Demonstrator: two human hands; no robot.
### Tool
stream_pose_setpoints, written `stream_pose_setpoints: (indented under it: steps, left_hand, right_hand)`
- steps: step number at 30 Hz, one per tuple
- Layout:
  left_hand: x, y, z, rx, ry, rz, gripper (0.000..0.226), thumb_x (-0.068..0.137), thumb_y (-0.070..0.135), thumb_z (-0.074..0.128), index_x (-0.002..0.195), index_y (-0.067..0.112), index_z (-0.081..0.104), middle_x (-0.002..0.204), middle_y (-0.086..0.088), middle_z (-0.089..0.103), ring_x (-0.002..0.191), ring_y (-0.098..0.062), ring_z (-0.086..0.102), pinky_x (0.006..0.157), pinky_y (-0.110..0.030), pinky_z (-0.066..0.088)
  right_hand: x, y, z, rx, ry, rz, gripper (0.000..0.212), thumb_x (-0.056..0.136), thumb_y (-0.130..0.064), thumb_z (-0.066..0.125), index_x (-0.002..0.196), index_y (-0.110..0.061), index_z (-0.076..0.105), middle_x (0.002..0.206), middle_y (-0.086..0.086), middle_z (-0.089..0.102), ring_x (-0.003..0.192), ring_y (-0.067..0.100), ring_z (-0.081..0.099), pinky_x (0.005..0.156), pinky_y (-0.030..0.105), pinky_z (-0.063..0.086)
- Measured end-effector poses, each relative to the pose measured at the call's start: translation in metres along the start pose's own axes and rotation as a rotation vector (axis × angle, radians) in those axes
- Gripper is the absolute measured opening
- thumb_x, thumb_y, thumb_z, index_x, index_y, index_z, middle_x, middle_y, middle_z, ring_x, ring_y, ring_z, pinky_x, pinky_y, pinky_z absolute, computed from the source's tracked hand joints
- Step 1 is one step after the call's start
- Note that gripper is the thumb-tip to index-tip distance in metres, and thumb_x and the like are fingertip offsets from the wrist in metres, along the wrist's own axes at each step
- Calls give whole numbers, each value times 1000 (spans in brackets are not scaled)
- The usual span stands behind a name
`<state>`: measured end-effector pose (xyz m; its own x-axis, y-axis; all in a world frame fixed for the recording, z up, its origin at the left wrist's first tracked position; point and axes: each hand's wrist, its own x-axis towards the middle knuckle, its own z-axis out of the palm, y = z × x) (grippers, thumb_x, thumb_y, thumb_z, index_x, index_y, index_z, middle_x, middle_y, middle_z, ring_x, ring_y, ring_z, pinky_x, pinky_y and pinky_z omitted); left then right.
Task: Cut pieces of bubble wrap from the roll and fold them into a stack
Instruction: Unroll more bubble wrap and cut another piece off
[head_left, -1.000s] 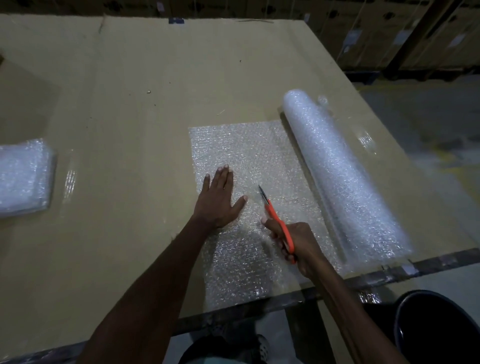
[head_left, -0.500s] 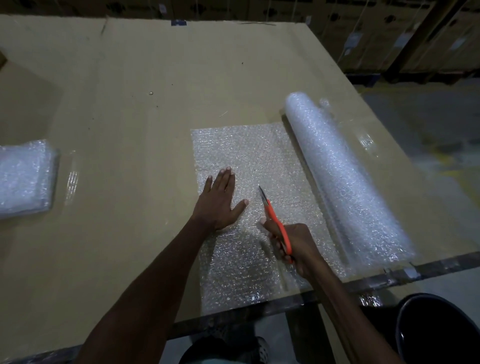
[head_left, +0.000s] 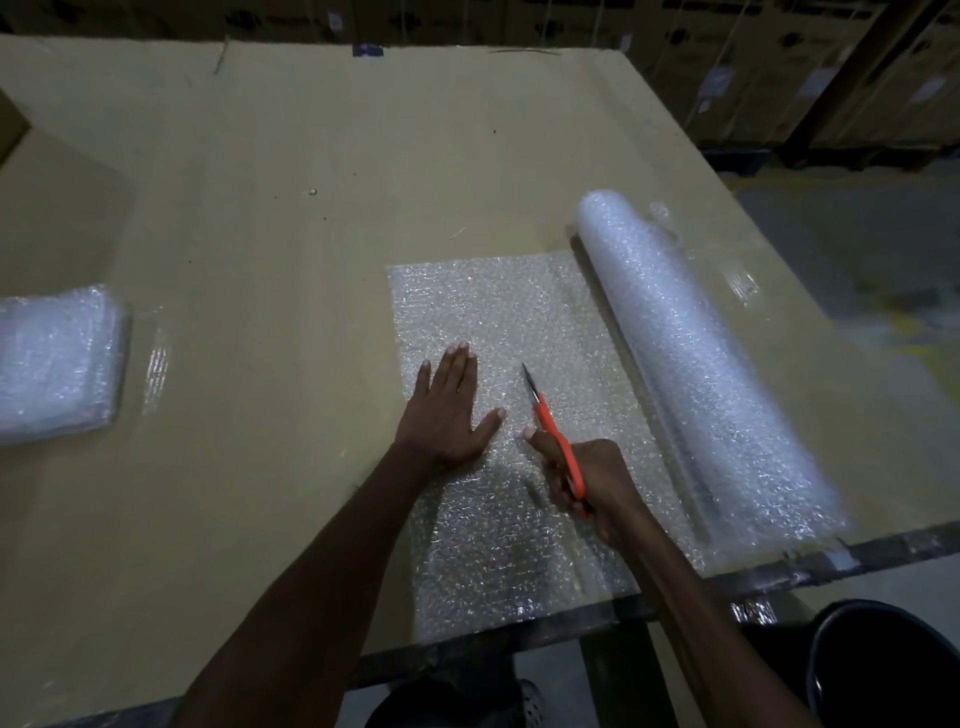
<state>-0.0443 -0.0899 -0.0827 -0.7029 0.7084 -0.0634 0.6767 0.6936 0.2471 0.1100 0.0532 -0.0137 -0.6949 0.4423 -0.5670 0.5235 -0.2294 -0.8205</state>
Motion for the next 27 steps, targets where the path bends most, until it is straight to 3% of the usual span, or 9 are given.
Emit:
stream_pose_setpoints:
  steps: [6,13,22,27]
  left_hand:
    - [0,-4,2,-3,-11,16,96,90,72,6,159,5,-1,166,-12,-11,153,-22,-12,123,-46,-9]
    - [10,-8,-9,56,27,-17,98,90,72,2,158,3,4,166,-15,-4,154,-27,-8,122,-55,-6]
    - [60,-37,-17,43,-1,18,97,92,74,9,158,4,2,167,-15,-5,154,-24,-7,124,-51,-2]
    - [58,-41,-13,38,25,28,98,92,75,12,159,4,3,167,-14,-6,154,-24,-7,124,-49,-3]
  right_hand:
    - [15,-20,9,-8,-7,8,47,76,-45,87,68,-5,65,49,11,49,35,16,40,37,18,26]
    - [15,-8,4,-34,-3,1,49,76,-44,88,68,1,67,60,21,51,39,18,42,37,19,25]
    - [24,-26,14,-37,-4,7,48,77,-43,87,69,0,65,54,14,49,36,16,38,37,19,25]
    - [31,-18,16,-15,15,-26,50,75,-40,89,70,5,67,57,19,51,36,17,38,37,20,26]
